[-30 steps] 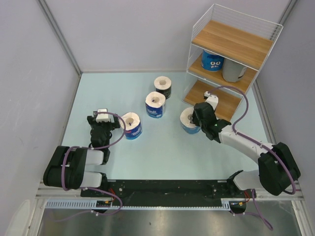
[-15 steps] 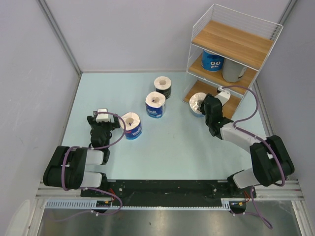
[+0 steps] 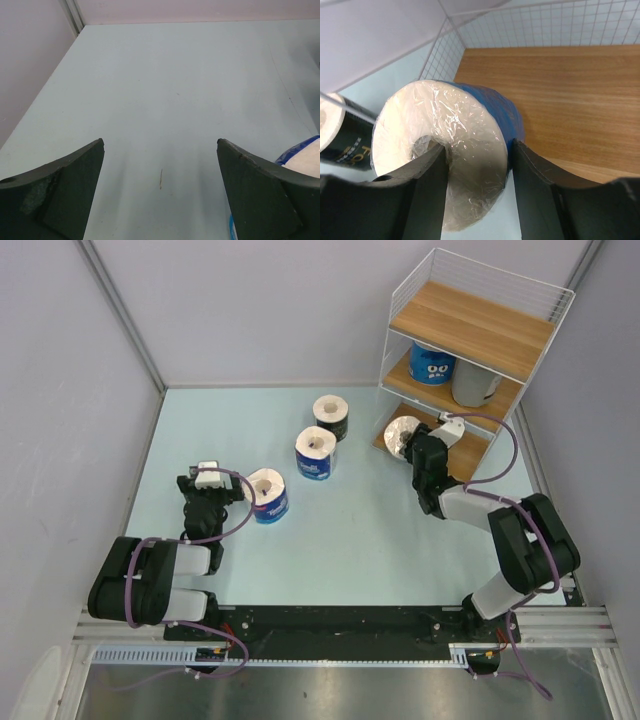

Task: Place and organize the paper towels onto the shelf

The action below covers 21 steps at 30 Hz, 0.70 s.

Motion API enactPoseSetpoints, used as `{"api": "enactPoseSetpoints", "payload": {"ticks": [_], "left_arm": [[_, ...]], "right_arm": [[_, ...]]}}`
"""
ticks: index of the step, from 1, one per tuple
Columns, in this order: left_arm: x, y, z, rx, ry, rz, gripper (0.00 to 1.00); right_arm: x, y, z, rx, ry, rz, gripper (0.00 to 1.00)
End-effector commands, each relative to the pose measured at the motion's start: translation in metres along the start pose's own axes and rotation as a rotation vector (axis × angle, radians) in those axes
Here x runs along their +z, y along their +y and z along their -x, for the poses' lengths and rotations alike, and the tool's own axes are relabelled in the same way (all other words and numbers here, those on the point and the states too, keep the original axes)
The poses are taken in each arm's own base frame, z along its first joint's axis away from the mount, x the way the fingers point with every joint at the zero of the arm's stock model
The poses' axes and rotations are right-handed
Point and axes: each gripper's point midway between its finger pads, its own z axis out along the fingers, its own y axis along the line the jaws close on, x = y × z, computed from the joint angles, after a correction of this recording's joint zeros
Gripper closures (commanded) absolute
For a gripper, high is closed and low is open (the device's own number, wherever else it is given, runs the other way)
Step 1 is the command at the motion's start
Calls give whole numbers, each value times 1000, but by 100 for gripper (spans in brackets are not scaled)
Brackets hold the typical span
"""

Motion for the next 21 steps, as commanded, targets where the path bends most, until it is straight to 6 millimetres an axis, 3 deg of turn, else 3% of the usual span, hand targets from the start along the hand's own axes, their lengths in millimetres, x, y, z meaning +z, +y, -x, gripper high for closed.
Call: {"api": "enactPoseSetpoints", "payload": {"ticks": [1, 21], "left_arm": [[4, -5, 17, -27, -56, -24, 0], [4, -5, 17, -26, -55, -24, 0]], "right_arm": [[10, 7, 48, 97, -167, -4, 50], [33, 8, 54, 40, -235, -65, 49]]}}
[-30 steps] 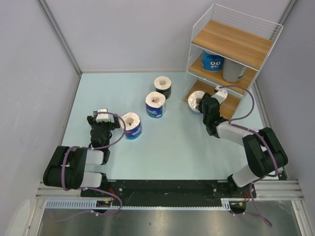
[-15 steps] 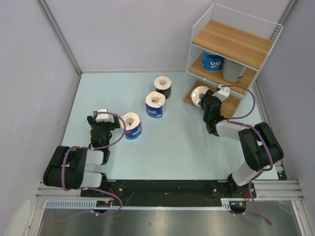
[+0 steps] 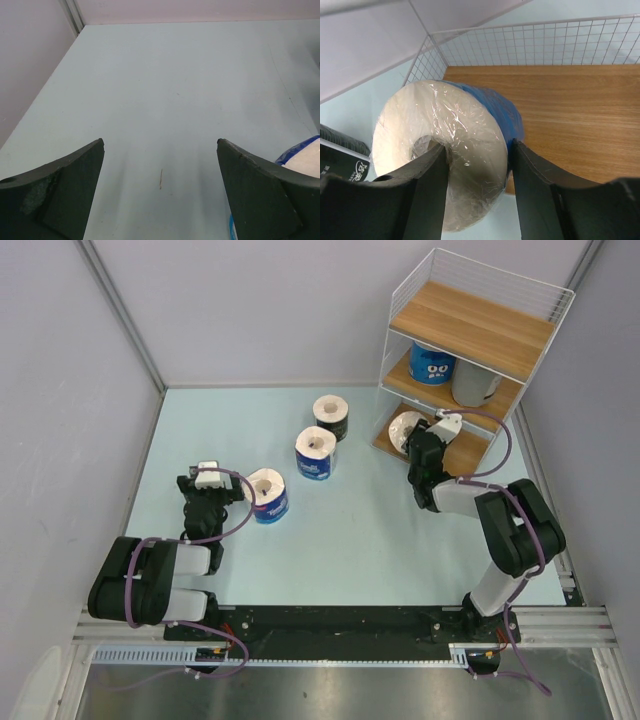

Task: Place and organize the paper towels onto the shelf

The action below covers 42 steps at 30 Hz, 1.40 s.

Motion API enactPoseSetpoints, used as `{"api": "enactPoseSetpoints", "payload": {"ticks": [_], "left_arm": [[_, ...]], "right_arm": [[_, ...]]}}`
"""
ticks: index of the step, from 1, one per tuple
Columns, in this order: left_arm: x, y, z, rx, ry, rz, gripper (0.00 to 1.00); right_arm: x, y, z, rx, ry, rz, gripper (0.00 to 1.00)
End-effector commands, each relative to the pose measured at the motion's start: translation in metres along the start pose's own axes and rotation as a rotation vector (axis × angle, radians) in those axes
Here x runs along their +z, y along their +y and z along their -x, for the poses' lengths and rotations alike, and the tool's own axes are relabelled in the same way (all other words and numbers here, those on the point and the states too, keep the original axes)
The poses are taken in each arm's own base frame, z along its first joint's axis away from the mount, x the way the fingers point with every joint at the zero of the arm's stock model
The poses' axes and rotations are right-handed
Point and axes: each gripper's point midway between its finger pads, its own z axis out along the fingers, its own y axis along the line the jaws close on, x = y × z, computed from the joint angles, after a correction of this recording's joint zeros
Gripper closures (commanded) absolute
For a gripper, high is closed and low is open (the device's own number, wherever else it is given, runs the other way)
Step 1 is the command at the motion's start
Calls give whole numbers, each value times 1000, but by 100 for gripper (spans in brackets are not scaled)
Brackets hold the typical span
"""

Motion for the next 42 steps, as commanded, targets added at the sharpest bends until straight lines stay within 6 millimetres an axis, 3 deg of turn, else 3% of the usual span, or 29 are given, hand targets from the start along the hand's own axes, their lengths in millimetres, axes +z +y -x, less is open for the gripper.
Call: {"api": "enactPoseSetpoints", "payload": {"ticks": [1, 6, 11, 22, 28, 32, 35, 42], "left_arm": [[4, -5, 17, -27, -56, -24, 0], [4, -5, 17, -28, -55, -24, 0], [4, -5, 17, -27, -56, -24, 0], [4, -5, 17, -28, -56, -24, 0], [4, -5, 17, -28, -55, -24, 0], [4, -5, 17, -26, -55, -24, 0], [4, -5, 17, -27, -56, -24, 0], [4, -5, 17, -27, -56, -24, 0]], "right_arm": [[12, 18, 44, 82, -145, 5, 49], [19, 17, 32, 59, -118, -7, 44], [19, 13, 23, 42, -93, -21, 32], [10, 11, 33, 31, -84, -35, 25], [-35, 49, 45, -13, -92, 62, 24], [-80, 96, 38, -59, -77, 213, 23], [-99, 128, 23, -49, -28, 343, 21], [-99, 163, -12, -17, 101, 440, 21]]}}
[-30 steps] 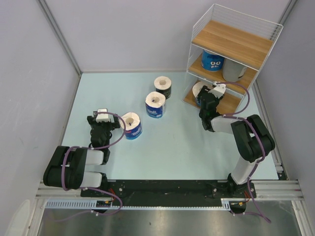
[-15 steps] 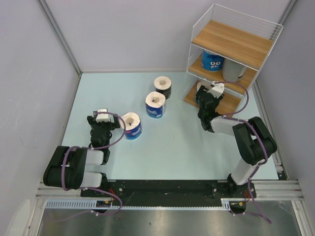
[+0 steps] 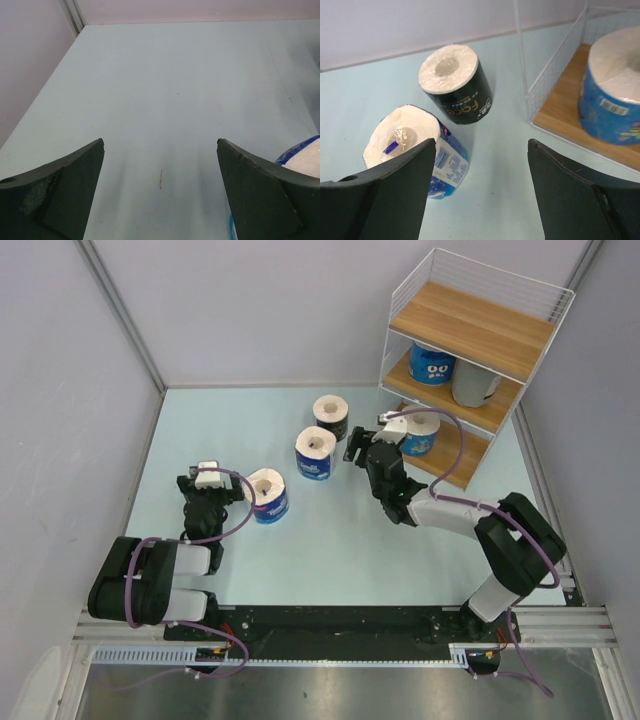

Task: Place and organize the paper towels onto the shelf

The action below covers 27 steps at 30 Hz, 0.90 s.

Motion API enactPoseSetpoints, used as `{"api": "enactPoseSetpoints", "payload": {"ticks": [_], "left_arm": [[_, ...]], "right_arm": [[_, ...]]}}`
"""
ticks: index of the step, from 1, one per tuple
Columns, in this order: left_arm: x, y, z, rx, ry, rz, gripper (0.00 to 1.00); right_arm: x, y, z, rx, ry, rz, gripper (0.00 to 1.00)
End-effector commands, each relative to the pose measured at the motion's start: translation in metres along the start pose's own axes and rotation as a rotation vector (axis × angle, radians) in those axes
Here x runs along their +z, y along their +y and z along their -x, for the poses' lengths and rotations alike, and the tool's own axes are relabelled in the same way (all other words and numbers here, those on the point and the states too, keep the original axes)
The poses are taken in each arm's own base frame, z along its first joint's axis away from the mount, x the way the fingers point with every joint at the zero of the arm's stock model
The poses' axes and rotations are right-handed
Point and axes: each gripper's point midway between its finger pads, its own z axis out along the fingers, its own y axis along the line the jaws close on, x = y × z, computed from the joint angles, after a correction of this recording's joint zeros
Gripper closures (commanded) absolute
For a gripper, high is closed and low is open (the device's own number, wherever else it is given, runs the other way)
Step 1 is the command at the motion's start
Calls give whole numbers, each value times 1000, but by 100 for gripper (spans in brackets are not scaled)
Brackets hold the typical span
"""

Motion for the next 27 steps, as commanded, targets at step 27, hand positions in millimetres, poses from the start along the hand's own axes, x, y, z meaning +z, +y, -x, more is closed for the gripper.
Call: {"api": "enactPoseSetpoints", "payload": {"ticks": [27], "left_arm": [[2, -8, 17, -16, -61, -45, 0]], "right_arm": [[68, 78, -62, 206, 149, 182, 18]]}}
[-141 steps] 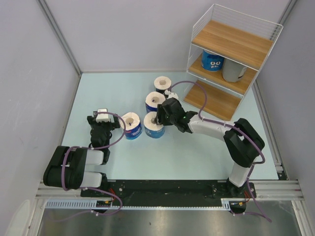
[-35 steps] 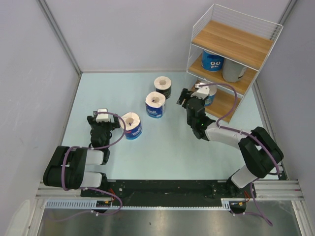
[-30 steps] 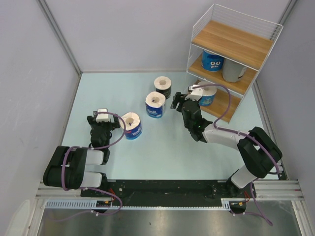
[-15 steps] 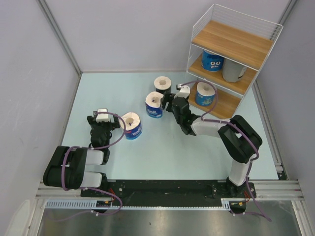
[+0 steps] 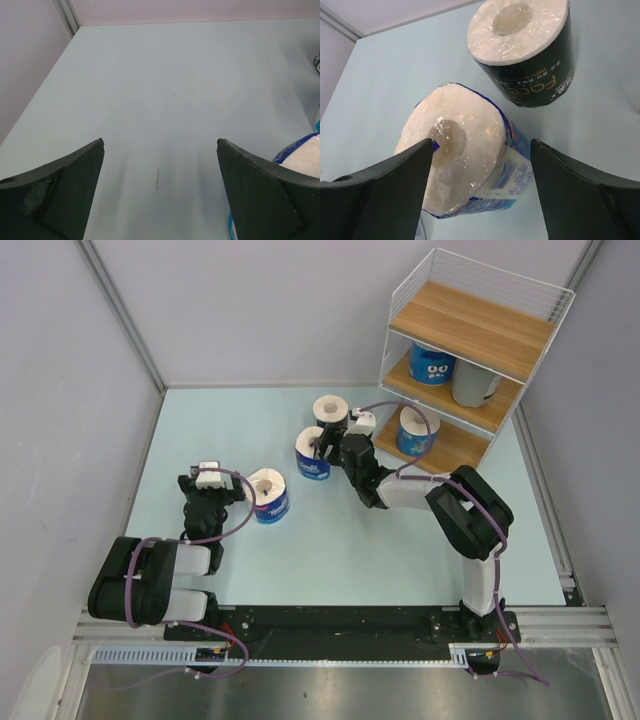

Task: Place and organize the paper towels onto the shelf

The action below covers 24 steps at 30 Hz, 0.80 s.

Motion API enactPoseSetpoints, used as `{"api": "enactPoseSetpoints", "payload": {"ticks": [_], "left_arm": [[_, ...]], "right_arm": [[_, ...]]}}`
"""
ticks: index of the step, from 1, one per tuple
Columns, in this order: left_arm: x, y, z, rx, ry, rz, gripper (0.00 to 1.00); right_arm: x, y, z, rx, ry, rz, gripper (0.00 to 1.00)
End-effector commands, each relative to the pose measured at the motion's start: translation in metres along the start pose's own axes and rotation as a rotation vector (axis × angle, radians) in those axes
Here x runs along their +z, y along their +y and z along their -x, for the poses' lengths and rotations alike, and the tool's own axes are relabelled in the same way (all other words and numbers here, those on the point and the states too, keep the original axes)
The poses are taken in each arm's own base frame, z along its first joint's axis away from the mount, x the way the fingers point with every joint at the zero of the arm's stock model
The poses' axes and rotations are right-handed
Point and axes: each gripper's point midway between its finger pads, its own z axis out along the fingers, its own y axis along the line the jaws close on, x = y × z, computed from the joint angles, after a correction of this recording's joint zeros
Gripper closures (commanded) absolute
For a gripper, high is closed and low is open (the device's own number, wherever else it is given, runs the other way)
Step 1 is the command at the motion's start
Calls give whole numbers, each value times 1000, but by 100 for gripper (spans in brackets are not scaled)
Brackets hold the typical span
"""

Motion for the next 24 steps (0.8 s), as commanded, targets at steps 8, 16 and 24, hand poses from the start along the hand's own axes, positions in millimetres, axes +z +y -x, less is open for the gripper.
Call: {"api": "enactPoseSetpoints", "payload": {"ticks": [8, 16, 24], "left_arm": [[2, -4, 17, -16, -59, -24, 0], [2, -4, 17, -18, -60, -24, 0], [2, -4, 17, -17, -61, -24, 0]], "right_arm": [[21, 4, 0, 30, 21, -18, 21], [23, -2, -9, 8, 67, -43, 35], [17, -14, -4, 16, 89, -97, 81]]}}
